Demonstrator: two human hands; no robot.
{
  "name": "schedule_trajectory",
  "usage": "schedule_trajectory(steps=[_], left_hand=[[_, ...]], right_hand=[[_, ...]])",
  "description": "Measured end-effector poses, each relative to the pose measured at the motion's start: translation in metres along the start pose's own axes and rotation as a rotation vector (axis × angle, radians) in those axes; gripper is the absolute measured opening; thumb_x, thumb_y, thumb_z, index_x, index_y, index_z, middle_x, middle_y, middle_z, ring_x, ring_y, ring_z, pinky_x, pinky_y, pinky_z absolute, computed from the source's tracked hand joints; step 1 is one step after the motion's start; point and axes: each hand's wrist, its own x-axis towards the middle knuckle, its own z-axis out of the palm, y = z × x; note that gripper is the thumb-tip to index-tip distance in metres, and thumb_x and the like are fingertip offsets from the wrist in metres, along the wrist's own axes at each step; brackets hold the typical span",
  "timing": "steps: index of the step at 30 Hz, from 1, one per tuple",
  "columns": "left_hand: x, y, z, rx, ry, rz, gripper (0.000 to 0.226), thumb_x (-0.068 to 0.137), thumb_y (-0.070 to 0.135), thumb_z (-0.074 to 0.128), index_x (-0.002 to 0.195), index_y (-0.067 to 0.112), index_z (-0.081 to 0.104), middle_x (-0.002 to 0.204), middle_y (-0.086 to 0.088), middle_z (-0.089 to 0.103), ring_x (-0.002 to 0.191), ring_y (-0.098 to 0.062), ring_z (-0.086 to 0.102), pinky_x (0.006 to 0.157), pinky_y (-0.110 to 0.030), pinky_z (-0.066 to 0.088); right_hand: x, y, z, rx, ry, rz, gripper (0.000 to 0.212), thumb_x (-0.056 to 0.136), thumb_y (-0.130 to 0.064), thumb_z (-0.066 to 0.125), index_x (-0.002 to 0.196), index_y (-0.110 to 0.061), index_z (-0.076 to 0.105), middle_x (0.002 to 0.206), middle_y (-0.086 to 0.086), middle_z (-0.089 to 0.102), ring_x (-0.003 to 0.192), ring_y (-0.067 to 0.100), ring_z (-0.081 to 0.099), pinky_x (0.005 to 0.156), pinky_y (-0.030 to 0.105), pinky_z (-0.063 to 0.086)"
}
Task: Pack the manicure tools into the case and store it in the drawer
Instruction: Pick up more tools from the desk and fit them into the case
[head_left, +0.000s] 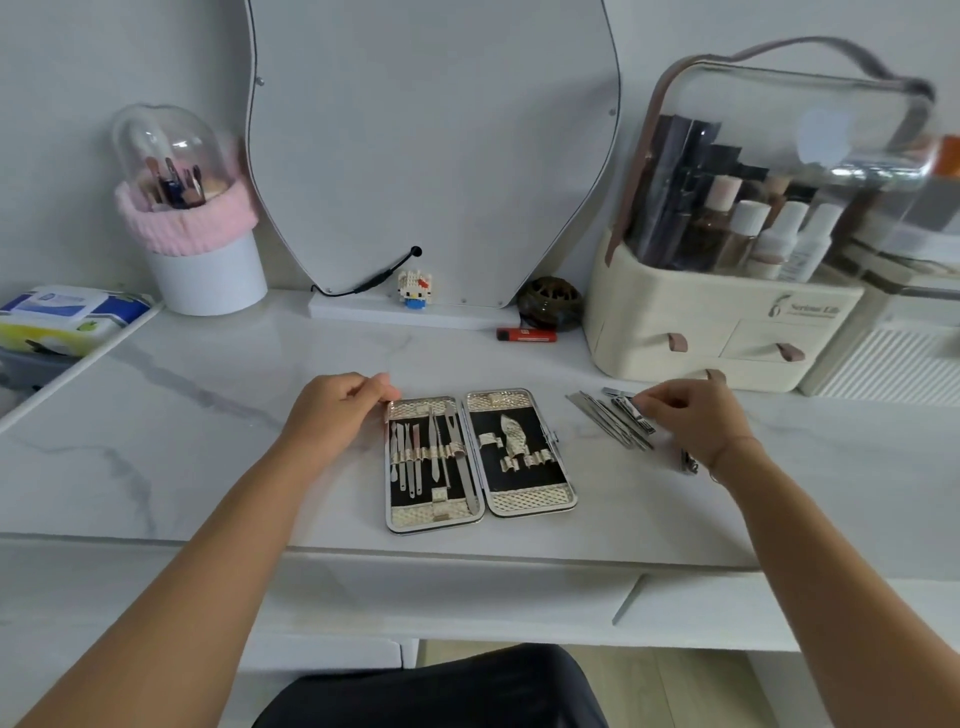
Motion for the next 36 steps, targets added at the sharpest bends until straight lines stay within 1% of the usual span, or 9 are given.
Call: schedule_trajectory(steps=[3, 8, 12, 14, 19, 23, 27, 30, 36], left_hand=[[0.000, 0.001, 0.000, -0.001, -0.001, -0.005, 0.029, 0.093, 0.034, 0.051, 0.088, 0.020, 0.075, 0.090, 0.010, 0.071, 0.084, 0.001, 0.060, 0.070, -0.013, 0.037], [0.000, 0.000, 0.000, -0.003, -0.011, 0.000, 0.028, 0.093, 0.035, 0.051, 0.085, 0.023, 0.075, 0.090, 0.013, 0.071, 0.087, -0.001, 0.061, 0.072, -0.015, 0.038], [-0.001, 0.001, 0.000, -0.004, -0.010, 0.004, 0.028, 0.093, 0.034, 0.051, 0.086, 0.022, 0.075, 0.090, 0.014, 0.070, 0.086, 0.001, 0.061, 0.072, -0.015, 0.037], [-0.002, 0.001, 0.000, -0.009, -0.010, 0.002, 0.028, 0.093, 0.034, 0.051, 0.087, 0.022, 0.075, 0.089, 0.014, 0.070, 0.087, 0.001, 0.060, 0.072, -0.014, 0.037], [-0.002, 0.003, 0.000, -0.007, -0.003, 0.005, 0.028, 0.093, 0.033, 0.051, 0.087, 0.021, 0.075, 0.087, 0.017, 0.069, 0.085, 0.002, 0.060, 0.070, -0.014, 0.036], [-0.001, 0.003, 0.001, -0.012, 0.004, -0.003, 0.027, 0.093, 0.033, 0.051, 0.086, 0.022, 0.076, 0.085, 0.017, 0.070, 0.084, 0.002, 0.060, 0.069, -0.015, 0.037], [-0.001, 0.002, 0.001, -0.008, 0.001, -0.003, 0.028, 0.093, 0.033, 0.051, 0.086, 0.022, 0.075, 0.087, 0.014, 0.070, 0.084, 0.002, 0.060, 0.071, -0.016, 0.037], [0.000, 0.001, 0.001, -0.008, -0.001, -0.003, 0.027, 0.093, 0.033, 0.051, 0.086, 0.023, 0.075, 0.087, 0.013, 0.070, 0.083, 0.001, 0.060, 0.071, -0.017, 0.038], [-0.001, 0.002, 0.001, -0.017, 0.004, -0.015, 0.027, 0.093, 0.033, 0.051, 0.086, 0.022, 0.075, 0.084, 0.013, 0.069, 0.082, 0.001, 0.059, 0.069, -0.015, 0.037]], right_hand=[[0.000, -0.001, 0.013, -0.047, -0.044, -0.024, 0.005, 0.079, -0.017, 0.071, 0.082, -0.016, 0.075, 0.077, 0.001, 0.069, 0.078, 0.015, 0.061, 0.071, 0.020, 0.041], [-0.004, -0.005, 0.022, -0.067, -0.071, -0.077, 0.009, 0.082, -0.019, 0.067, 0.088, -0.017, 0.074, 0.078, -0.004, 0.066, 0.079, 0.012, 0.058, 0.074, 0.020, 0.038], [-0.002, 0.001, 0.009, 0.128, 0.071, -0.039, 0.011, 0.085, -0.016, 0.065, 0.090, -0.011, 0.073, 0.081, 0.001, 0.067, 0.080, 0.013, 0.059, 0.070, 0.017, 0.042], [0.001, 0.011, -0.006, 0.125, 0.156, -0.013, 0.011, 0.085, -0.015, 0.064, 0.091, -0.010, 0.073, 0.081, 0.002, 0.067, 0.080, 0.013, 0.059, 0.070, 0.019, 0.040], [0.002, 0.029, -0.020, 0.031, 0.095, 0.050, 0.007, 0.082, -0.015, 0.068, 0.086, -0.011, 0.073, 0.063, -0.004, 0.060, 0.053, 0.000, 0.055, 0.062, 0.022, 0.039], [0.004, 0.030, -0.014, -0.016, 0.031, 0.053, 0.002, 0.077, -0.015, 0.073, 0.077, -0.017, 0.072, 0.072, 0.002, 0.066, 0.073, 0.018, 0.059, 0.074, 0.029, 0.047], [0.006, 0.020, -0.004, -0.081, 0.035, 0.003, 0.004, 0.076, -0.020, 0.074, 0.077, -0.017, 0.072, 0.064, -0.007, 0.058, 0.062, 0.006, 0.050, 0.059, 0.021, 0.038], [0.011, 0.011, 0.006, -0.124, 0.002, -0.005, 0.008, 0.076, -0.024, 0.074, 0.078, -0.017, 0.072, 0.066, -0.006, 0.059, 0.063, 0.004, 0.050, 0.055, 0.017, 0.034], [0.022, 0.003, 0.015, -0.255, -0.039, 0.060, 0.015, 0.076, -0.029, 0.073, 0.083, -0.016, 0.072, 0.079, 0.001, 0.063, 0.081, 0.020, 0.059, 0.072, 0.029, 0.047]])
